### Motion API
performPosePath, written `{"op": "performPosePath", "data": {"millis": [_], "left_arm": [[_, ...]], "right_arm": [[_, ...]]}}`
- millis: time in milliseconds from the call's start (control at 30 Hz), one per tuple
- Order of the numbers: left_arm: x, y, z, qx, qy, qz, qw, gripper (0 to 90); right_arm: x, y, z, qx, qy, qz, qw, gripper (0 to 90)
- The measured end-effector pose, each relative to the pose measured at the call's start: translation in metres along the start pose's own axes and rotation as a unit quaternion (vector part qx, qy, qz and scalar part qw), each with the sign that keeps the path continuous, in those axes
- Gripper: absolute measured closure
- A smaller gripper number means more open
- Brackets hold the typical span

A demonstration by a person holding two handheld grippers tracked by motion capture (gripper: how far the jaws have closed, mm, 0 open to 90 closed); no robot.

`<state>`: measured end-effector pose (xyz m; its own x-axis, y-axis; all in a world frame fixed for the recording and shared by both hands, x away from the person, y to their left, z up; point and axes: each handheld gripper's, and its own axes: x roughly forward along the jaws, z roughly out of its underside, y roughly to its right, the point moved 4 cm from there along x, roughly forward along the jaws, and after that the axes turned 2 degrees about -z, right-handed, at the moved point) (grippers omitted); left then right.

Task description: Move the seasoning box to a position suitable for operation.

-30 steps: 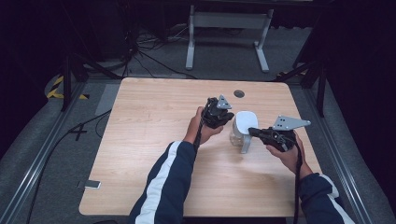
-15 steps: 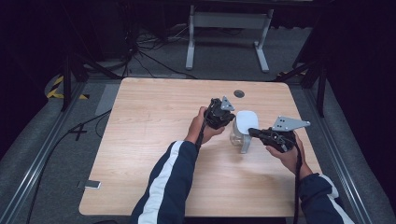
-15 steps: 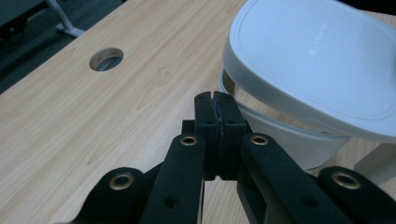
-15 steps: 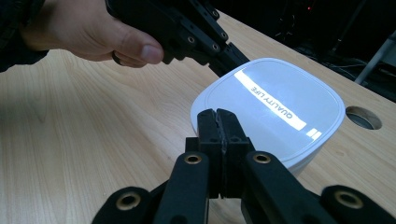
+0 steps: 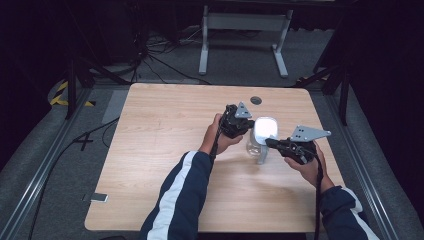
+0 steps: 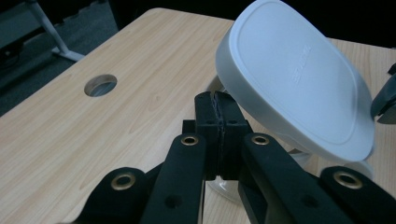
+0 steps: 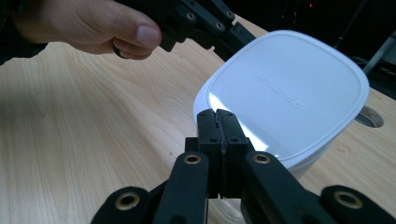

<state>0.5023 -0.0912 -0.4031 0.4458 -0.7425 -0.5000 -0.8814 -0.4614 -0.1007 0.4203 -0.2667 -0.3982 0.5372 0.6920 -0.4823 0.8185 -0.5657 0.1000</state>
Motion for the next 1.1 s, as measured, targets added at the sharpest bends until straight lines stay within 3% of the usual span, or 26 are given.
{"op": "performPosePath", "data": {"millis": [600, 1000, 1100], "left_arm": [[-0.017, 0.019, -0.013, 0.024, 0.024, 0.013, 0.9993, 88.6], [-0.02, 0.028, -0.012, 0.033, 0.027, 0.016, 0.999, 88.0], [-0.021, 0.031, -0.012, 0.04, 0.023, 0.018, 0.9988, 87.9]], "right_arm": [[-0.009, 0.001, 0.007, 0.001, -0.008, 0.015, 0.9999, 90.0], [-0.013, 0.0, 0.008, -0.003, -0.009, 0.019, 0.9998, 89.9], [-0.014, -0.002, 0.01, -0.013, -0.011, 0.026, 0.9995, 89.7]]}}
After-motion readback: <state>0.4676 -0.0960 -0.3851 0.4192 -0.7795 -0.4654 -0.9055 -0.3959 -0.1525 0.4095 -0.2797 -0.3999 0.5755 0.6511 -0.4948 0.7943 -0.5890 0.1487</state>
